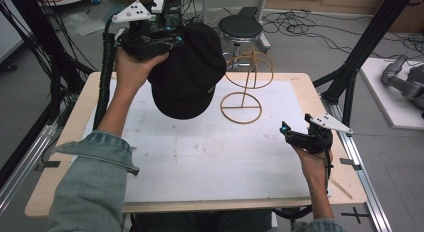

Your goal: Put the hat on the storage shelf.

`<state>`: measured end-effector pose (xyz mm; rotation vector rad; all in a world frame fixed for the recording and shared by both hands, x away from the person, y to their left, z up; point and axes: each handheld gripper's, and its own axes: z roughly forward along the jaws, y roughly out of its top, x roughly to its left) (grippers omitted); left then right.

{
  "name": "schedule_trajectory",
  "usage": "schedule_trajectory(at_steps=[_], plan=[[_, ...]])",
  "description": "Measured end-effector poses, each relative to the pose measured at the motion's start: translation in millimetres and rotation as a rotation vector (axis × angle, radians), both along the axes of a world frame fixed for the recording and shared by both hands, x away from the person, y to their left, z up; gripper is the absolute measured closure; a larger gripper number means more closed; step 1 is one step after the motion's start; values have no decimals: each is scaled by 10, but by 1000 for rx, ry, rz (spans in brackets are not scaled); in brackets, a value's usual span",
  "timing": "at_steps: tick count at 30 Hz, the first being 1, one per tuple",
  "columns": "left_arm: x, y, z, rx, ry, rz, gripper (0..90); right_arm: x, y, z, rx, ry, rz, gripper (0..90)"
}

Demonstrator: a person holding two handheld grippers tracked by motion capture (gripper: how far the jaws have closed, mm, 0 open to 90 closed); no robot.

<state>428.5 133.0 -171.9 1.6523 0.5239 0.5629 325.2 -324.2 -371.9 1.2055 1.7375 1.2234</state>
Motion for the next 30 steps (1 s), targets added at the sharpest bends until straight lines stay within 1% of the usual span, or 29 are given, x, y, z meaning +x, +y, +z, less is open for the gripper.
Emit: schedule_trajectory(at_steps=[4,7,9,15,18,21,25,27,30], plan=[[65,-107,59,6,-12,-27,733,-18,-16,-1,-3,-1,-1,123],[114,-197,85,-19,-15,-51,733,-25,-22,-9,1,0,-3,123],[146,-248,90,-22,-19,-65,733,-27,-26,-14,0,2,-4,123],[246,-379,52,-40,-11,-93,733,-31,-48,-25,8,4,-5,123],[287,-431,37,-46,-16,-105,733,-32,-56,-27,4,5,-6,123],[323,-481,35,-55,-20,-110,733,-36,-65,-33,11,7,-7,124],[356,-552,31,-75,-26,-125,733,-32,-73,-47,7,11,-9,123],[374,-585,18,-83,-24,-135,733,-30,-69,-53,13,16,-8,123],[409,-646,-1,-79,-16,-138,733,-29,-68,-55,4,12,-6,124]])
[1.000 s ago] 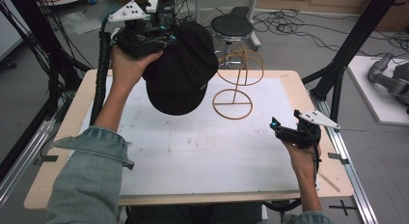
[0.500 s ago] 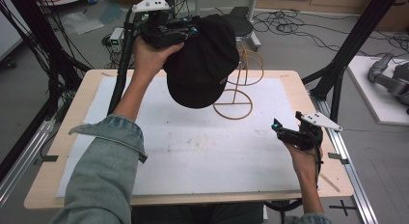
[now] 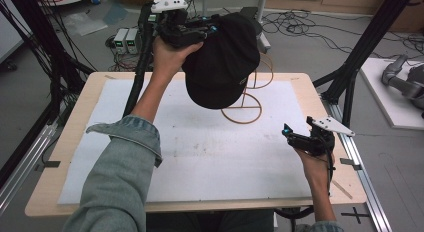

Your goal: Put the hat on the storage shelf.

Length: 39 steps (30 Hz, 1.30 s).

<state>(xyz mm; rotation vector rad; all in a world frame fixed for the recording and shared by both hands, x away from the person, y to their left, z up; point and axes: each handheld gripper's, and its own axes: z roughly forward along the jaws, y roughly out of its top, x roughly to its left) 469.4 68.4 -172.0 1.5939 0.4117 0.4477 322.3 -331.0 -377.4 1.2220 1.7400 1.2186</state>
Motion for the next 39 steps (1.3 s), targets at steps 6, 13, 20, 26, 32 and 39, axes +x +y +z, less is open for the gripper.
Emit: schedule_trajectory(at_steps=[6,13,20,26,32,39], plan=[[67,-133,-19,1,-2,-8,733,-12,-12,0,7,2,-1,124],[175,-301,-82,3,13,-15,732,-23,-10,-5,10,4,1,124],[305,-465,-181,26,31,-12,730,-34,-13,-10,14,8,4,124],[414,-589,-249,24,48,-18,727,-41,-34,-16,15,10,-2,124],[496,-760,-356,48,70,-12,721,-50,-38,-18,18,12,-1,124],[576,-924,-499,92,96,-13,709,-47,-53,-25,17,9,-2,125]])
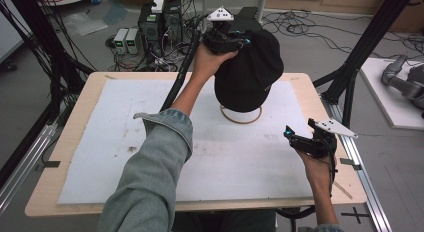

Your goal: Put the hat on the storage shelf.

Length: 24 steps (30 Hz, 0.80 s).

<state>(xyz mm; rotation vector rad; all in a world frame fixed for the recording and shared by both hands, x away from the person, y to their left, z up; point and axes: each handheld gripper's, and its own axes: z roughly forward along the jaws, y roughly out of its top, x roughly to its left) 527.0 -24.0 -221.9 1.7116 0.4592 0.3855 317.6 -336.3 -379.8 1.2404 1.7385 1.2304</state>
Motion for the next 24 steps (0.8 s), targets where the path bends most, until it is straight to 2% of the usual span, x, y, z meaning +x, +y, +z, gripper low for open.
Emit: schedule_trajectory(at_steps=[6,8,14,19,24], plan=[[69,-88,-116,34,24,19,691,3,-11,-8,6,5,-1,125],[86,-92,-141,34,38,19,681,5,-19,-10,3,3,-1,125],[105,-86,-183,34,45,19,618,10,-21,-20,6,9,-5,125],[127,-80,-245,14,65,25,562,13,-13,-23,3,11,-3,131],[141,-68,-263,23,70,18,496,11,-23,-30,7,13,-3,137]])
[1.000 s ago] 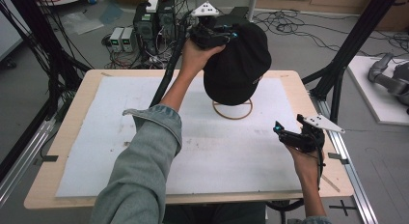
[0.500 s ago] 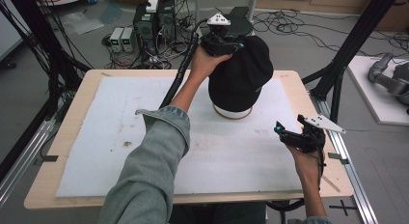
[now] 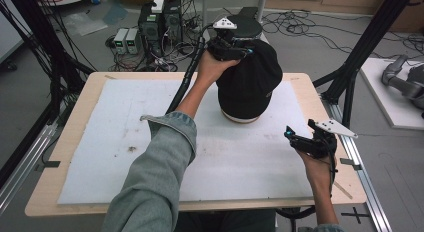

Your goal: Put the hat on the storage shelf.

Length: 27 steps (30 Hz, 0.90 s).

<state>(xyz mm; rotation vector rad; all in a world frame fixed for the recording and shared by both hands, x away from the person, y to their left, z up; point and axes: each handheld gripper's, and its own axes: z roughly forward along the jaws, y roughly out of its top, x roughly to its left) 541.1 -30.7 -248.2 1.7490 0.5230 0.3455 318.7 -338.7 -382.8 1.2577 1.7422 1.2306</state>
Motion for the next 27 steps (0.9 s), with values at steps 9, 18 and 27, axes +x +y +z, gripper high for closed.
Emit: schedule_trajectory(at_steps=[9,18,27], plan=[[-45,25,29,-6,-31,-28,447,7,-6,-6,-2,1,-3,135],[-139,174,93,16,-39,-23,381,14,5,-8,-3,0,-8,132],[-231,526,178,79,-46,18,353,25,27,-10,-1,-1,-9,127]])
